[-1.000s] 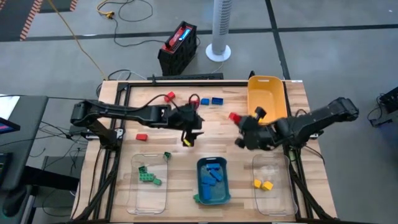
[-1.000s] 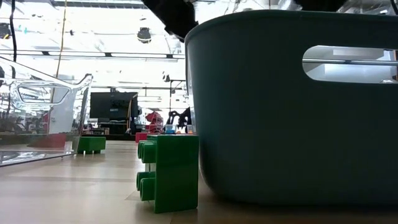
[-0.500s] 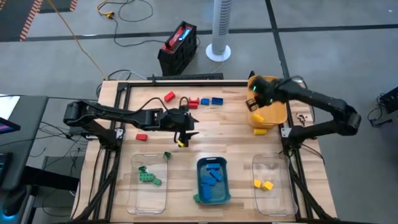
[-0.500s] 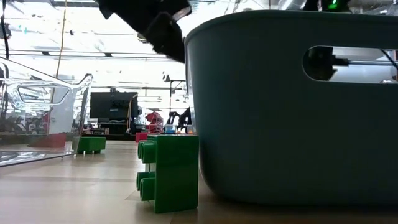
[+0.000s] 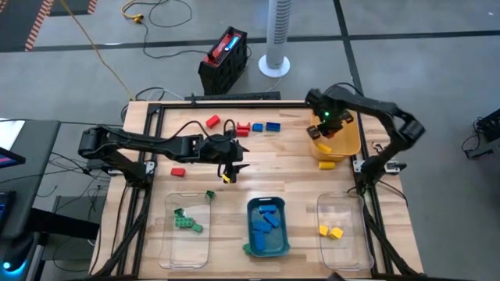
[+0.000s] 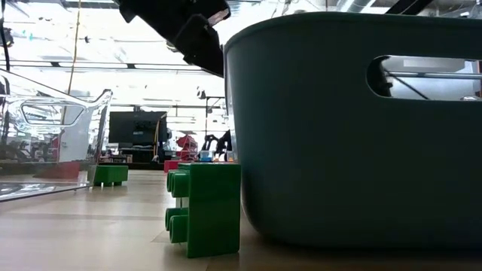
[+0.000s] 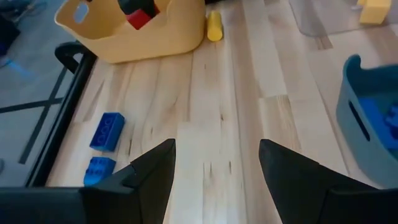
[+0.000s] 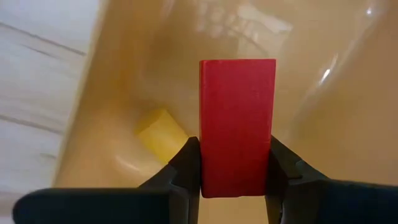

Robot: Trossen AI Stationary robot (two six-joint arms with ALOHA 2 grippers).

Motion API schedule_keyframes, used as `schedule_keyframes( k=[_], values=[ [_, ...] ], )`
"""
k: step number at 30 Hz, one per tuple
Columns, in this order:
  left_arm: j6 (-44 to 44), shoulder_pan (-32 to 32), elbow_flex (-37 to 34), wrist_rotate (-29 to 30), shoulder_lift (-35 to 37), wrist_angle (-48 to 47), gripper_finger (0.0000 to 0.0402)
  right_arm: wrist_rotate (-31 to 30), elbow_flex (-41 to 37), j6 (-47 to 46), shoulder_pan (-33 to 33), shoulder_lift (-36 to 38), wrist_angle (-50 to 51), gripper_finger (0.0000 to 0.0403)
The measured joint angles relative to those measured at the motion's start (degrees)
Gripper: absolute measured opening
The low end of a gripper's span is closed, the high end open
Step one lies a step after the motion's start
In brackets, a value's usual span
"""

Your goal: Sort blocks

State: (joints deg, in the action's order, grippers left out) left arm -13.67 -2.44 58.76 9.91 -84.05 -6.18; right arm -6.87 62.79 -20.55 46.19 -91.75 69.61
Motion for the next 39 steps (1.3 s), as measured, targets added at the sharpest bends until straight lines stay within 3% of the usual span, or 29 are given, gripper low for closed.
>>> schedule_keyframes(
  k=[8, 15, 22, 31, 39],
  values=[
    [0.0, 0.3, 0.0, 0.0, 0.0, -1.5, 0.0226, 0.0, 2.6, 1.7, 0.4, -6.4, 0.9, 0.0195],
    [-0.7, 0.3, 0.0, 0.0, 0.0, -2.0, 0.0226, -0.1, 5.9, 2.0, 0.5, -7.5, 2.5, 0.0243],
    [-1.1, 0.3, 0.0, 0.0, 0.0, -2.2, 0.0226, -0.7, 13.0, 1.8, -0.5, -5.8, 10.3, 0.0249],
    [-0.9, 0.3, 0.0, 0.3, 0.0, -4.1, 0.0226, -1.0, 20.3, 0.3, -6.1, 4.5, 8.6, 0.0249],
    [-4.1, -1.4, -5.5, 1.9, 1.6, 4.4, 0.0226, -4.0, 19.4, 0.9, -19.4, 11.1, -2.2, 0.0249]
  ],
)
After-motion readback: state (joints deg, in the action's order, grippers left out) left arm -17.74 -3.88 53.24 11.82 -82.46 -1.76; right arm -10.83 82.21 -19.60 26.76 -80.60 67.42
